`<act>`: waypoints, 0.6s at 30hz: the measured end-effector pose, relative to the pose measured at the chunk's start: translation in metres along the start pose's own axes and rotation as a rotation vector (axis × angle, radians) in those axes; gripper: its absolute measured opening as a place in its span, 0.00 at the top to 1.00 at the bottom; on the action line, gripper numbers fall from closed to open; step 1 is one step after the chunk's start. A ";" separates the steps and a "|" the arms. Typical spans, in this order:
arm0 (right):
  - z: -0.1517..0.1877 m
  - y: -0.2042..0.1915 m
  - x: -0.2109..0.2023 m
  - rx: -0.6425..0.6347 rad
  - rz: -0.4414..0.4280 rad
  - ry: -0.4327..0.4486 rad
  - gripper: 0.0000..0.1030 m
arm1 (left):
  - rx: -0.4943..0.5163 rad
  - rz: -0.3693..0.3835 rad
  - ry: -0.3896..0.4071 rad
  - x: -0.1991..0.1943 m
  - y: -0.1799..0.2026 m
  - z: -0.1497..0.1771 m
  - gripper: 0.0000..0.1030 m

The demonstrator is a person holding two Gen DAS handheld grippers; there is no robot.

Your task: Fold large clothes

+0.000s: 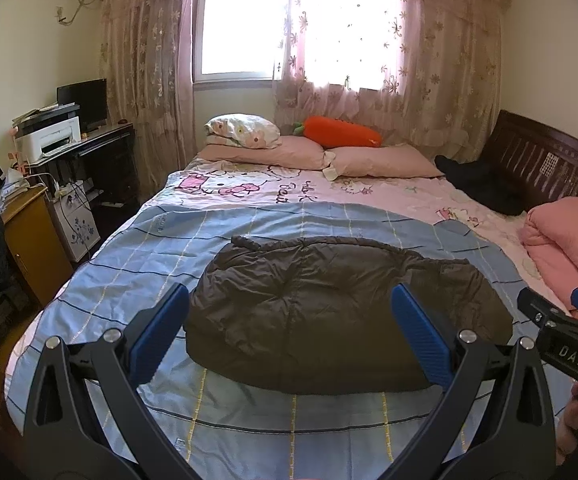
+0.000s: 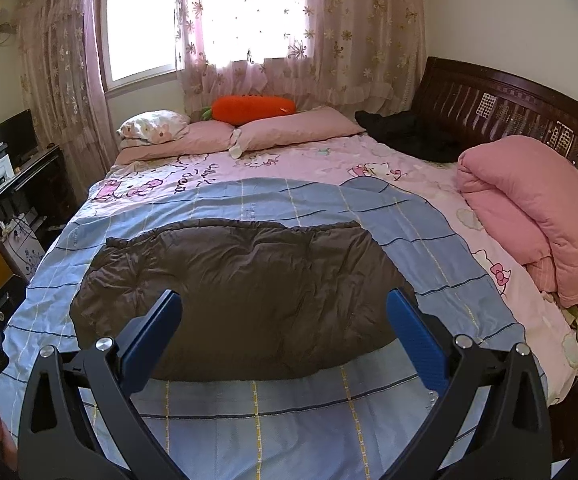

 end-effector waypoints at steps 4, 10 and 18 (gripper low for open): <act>0.000 0.000 0.001 0.001 0.000 0.002 0.01 | 0.000 0.010 0.004 0.000 0.000 0.000 0.02; -0.001 0.000 0.001 0.016 -0.021 -0.004 0.01 | -0.008 0.012 -0.010 0.003 -0.001 0.003 0.02; -0.001 -0.001 0.001 0.019 -0.026 -0.004 0.01 | -0.012 0.007 0.003 0.003 -0.003 0.003 0.02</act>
Point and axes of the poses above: each gripper's, at about its wrist camera, not at the fingertips, and x roughly the way its jaws point, y to its right, z to its underside, the point moved 5 cm from there along x, roughly the way its jaws point, and after that the axes turned 2 degrees about y, right-handed, at the moved point
